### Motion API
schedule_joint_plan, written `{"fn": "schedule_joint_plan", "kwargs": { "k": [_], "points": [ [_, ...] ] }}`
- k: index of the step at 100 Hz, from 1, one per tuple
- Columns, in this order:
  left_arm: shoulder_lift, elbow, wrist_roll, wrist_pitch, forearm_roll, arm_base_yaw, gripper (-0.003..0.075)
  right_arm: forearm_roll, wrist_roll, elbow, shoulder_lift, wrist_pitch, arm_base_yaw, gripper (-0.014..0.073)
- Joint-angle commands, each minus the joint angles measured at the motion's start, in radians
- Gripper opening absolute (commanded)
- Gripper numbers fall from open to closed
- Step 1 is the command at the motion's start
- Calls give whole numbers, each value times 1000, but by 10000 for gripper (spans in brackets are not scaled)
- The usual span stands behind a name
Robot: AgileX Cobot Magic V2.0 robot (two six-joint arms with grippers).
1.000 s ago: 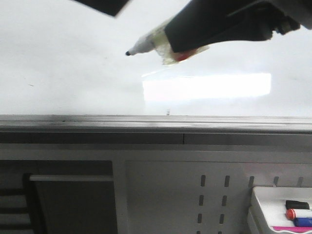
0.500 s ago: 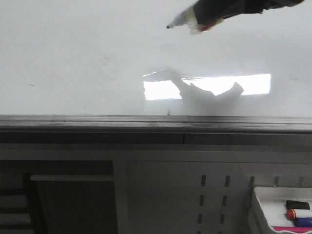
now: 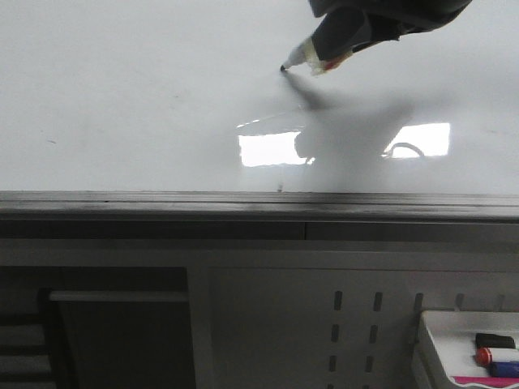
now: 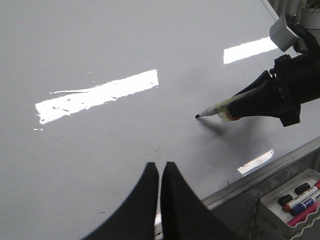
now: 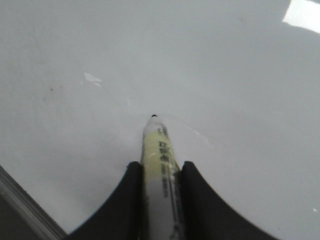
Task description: Write number 4 on whiteboard
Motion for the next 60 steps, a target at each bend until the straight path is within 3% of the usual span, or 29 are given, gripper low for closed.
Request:
{"fn": "schedule_joint_plan", "kwargs": {
  "k": [1,40,60],
  "points": [
    [7,-26,-10,-64,-30,2,-20,-9,-4,-40,-15,-65,-7,-50],
    [7,-26,-10,-65,-30,2,-20,33,-4,-42,26,-39,-13,-50],
    [7,-26,-10,-65,-30,2,-20,56,-4,-42,45,-11,43,-50]
  ]
}}
